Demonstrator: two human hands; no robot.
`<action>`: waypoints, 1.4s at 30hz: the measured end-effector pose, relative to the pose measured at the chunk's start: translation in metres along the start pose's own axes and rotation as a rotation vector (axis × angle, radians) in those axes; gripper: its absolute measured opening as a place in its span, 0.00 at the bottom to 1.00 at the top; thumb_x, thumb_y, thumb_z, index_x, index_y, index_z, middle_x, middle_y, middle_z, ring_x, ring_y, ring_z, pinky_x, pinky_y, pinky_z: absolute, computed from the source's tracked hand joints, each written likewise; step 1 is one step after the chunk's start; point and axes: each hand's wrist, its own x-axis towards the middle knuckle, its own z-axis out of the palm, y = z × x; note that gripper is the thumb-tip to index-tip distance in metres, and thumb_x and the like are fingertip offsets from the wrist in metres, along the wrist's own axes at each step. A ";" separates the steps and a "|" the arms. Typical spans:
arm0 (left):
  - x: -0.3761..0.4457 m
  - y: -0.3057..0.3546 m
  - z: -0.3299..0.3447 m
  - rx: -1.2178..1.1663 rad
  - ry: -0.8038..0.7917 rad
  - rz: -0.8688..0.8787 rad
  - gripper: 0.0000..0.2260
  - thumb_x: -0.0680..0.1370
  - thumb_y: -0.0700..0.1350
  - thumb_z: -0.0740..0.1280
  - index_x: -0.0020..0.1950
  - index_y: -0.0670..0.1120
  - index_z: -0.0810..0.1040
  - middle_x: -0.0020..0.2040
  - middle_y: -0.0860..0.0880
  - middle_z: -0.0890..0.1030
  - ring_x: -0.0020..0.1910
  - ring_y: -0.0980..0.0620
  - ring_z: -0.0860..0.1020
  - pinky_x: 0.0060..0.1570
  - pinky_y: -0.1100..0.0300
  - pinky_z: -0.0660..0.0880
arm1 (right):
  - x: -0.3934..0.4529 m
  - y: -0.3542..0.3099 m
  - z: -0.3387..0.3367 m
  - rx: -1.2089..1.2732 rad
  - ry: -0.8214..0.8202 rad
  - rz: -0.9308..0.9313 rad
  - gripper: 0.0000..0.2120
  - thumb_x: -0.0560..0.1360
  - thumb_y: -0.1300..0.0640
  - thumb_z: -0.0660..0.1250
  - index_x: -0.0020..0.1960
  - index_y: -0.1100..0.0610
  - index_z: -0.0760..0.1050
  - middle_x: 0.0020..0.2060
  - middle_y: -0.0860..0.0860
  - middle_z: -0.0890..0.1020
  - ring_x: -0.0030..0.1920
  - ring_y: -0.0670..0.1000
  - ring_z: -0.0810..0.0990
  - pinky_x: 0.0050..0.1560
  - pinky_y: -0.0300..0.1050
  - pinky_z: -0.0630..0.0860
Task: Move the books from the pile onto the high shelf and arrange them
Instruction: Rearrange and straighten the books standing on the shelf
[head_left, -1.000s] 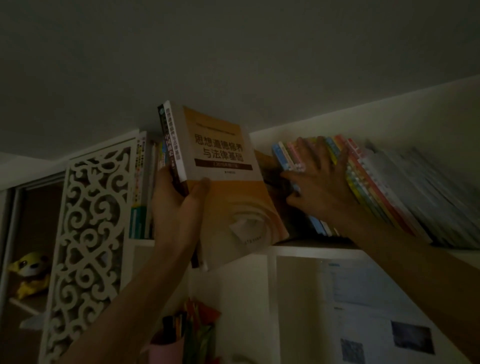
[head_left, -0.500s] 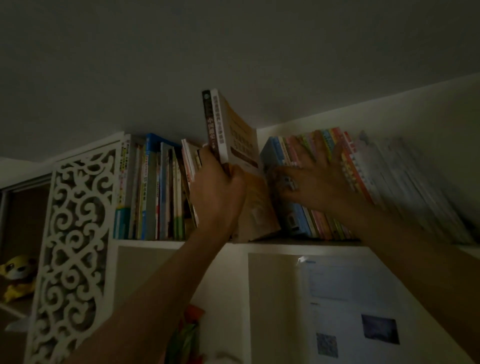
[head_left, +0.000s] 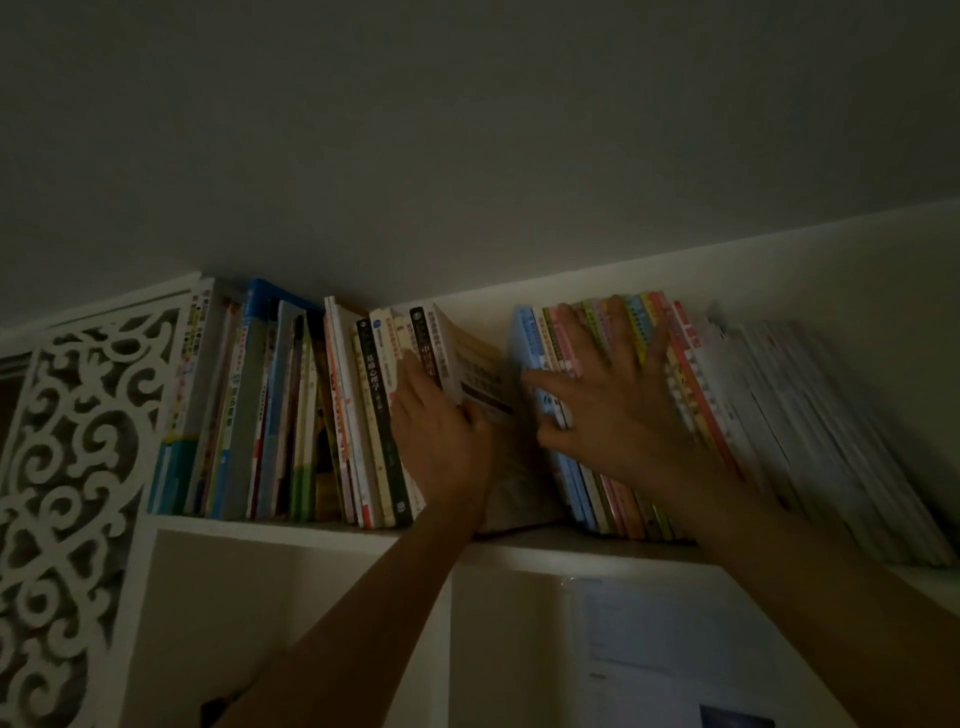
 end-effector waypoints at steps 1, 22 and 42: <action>0.000 0.000 0.004 0.017 -0.020 0.017 0.31 0.75 0.41 0.62 0.76 0.42 0.53 0.75 0.42 0.59 0.74 0.44 0.58 0.73 0.49 0.54 | 0.000 0.000 0.003 0.002 0.017 -0.004 0.31 0.65 0.36 0.54 0.68 0.36 0.65 0.77 0.53 0.45 0.73 0.65 0.37 0.62 0.67 0.24; 0.026 -0.056 -0.021 0.230 -0.591 0.500 0.50 0.56 0.81 0.41 0.67 0.57 0.23 0.67 0.59 0.22 0.69 0.55 0.26 0.65 0.51 0.30 | 0.002 -0.029 0.022 -0.034 0.010 -0.094 0.36 0.75 0.33 0.37 0.72 0.51 0.64 0.72 0.58 0.65 0.72 0.64 0.57 0.65 0.71 0.51; -0.028 0.035 -0.019 0.012 -0.731 0.408 0.52 0.66 0.69 0.64 0.76 0.45 0.38 0.76 0.44 0.35 0.75 0.47 0.37 0.74 0.51 0.42 | -0.089 0.094 -0.109 0.271 -0.547 0.604 0.53 0.56 0.25 0.56 0.75 0.46 0.44 0.68 0.57 0.68 0.61 0.59 0.74 0.61 0.54 0.71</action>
